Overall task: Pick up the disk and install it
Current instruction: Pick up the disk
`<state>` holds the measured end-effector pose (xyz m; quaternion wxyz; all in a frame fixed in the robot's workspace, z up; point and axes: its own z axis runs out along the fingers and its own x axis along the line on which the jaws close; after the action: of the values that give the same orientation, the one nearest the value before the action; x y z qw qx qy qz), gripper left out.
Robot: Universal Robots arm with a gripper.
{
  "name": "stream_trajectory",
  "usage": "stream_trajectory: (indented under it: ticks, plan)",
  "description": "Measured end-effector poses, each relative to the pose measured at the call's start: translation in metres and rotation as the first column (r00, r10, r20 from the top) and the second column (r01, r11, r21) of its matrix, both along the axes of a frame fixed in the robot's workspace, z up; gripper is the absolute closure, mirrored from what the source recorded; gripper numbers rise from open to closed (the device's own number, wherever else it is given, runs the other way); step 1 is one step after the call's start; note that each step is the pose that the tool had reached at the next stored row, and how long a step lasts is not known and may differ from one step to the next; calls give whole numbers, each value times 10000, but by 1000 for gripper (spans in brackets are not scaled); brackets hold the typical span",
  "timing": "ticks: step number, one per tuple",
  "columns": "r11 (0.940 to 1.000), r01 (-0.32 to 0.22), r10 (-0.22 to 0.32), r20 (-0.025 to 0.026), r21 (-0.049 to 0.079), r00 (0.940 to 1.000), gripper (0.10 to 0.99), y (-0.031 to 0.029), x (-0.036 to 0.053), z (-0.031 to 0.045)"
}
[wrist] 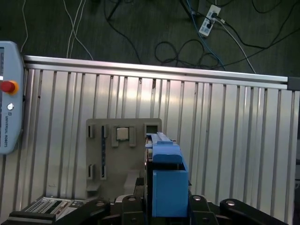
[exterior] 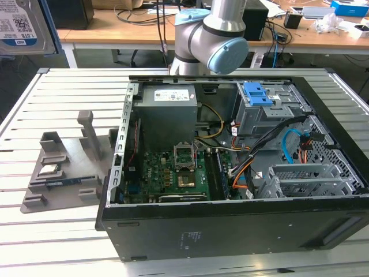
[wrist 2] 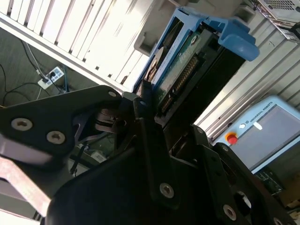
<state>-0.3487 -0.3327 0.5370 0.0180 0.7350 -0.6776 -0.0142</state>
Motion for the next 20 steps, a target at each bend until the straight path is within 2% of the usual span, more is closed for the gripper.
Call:
stream_trajectory:
  ticks: [3,16,17,20]
  plan:
    - [10000,0,0,0,0,10000,722,0,0,97]
    - [10000,0,0,0,0,10000,722,0,0,355]
    - [10000,0,0,-1,0,10000,722,0,0,398]
    - [10000,0,0,-1,2,10000,722,0,0,425]
